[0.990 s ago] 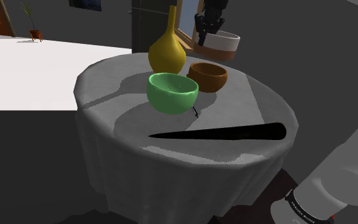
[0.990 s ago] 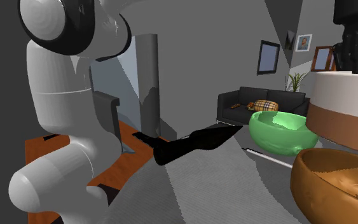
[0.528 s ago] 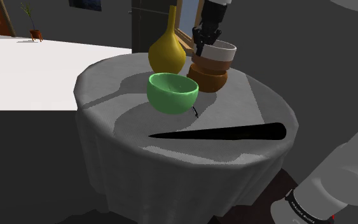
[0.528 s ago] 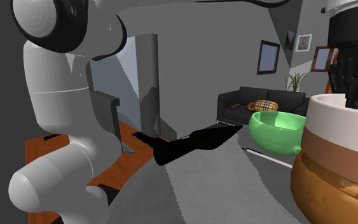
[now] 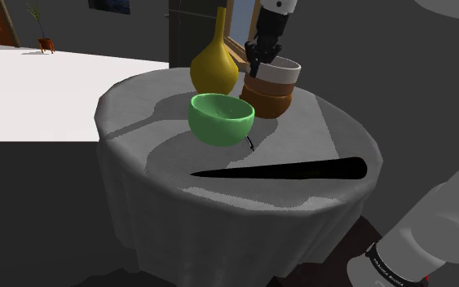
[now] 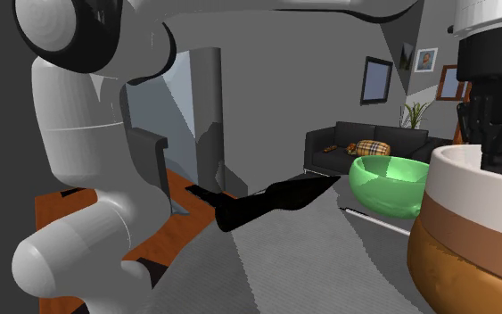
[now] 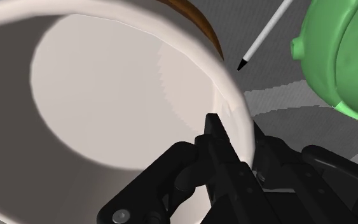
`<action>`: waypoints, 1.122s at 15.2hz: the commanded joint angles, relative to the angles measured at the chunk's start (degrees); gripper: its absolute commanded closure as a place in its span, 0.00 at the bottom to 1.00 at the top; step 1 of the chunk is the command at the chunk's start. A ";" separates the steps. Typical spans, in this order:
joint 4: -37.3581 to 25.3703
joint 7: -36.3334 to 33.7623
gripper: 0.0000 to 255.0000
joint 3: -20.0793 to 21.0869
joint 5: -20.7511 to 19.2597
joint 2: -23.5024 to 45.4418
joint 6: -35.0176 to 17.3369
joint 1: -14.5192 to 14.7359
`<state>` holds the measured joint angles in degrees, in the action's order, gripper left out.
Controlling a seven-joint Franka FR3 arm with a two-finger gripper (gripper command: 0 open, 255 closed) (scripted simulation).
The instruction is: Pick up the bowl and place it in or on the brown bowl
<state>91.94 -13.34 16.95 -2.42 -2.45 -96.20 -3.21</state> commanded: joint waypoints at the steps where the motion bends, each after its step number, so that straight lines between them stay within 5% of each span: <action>1: 0.01 0.00 1.00 0.00 -0.01 -0.01 -0.02 0.00; 2: 0.01 0.00 1.00 0.00 -0.01 -0.01 -0.02 0.00; 3: 0.01 0.00 0.00 0.00 -0.01 -0.01 -0.02 0.00; 8: 0.02 0.00 0.00 0.00 -0.01 -0.01 -0.03 0.00; 12: -9.61 -0.32 0.00 0.40 -0.60 1.80 7.90 0.32; 17: -9.61 -0.32 0.00 0.40 -0.60 1.80 7.90 0.32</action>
<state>82.41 -13.68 17.35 -3.02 -0.66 -88.39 -2.88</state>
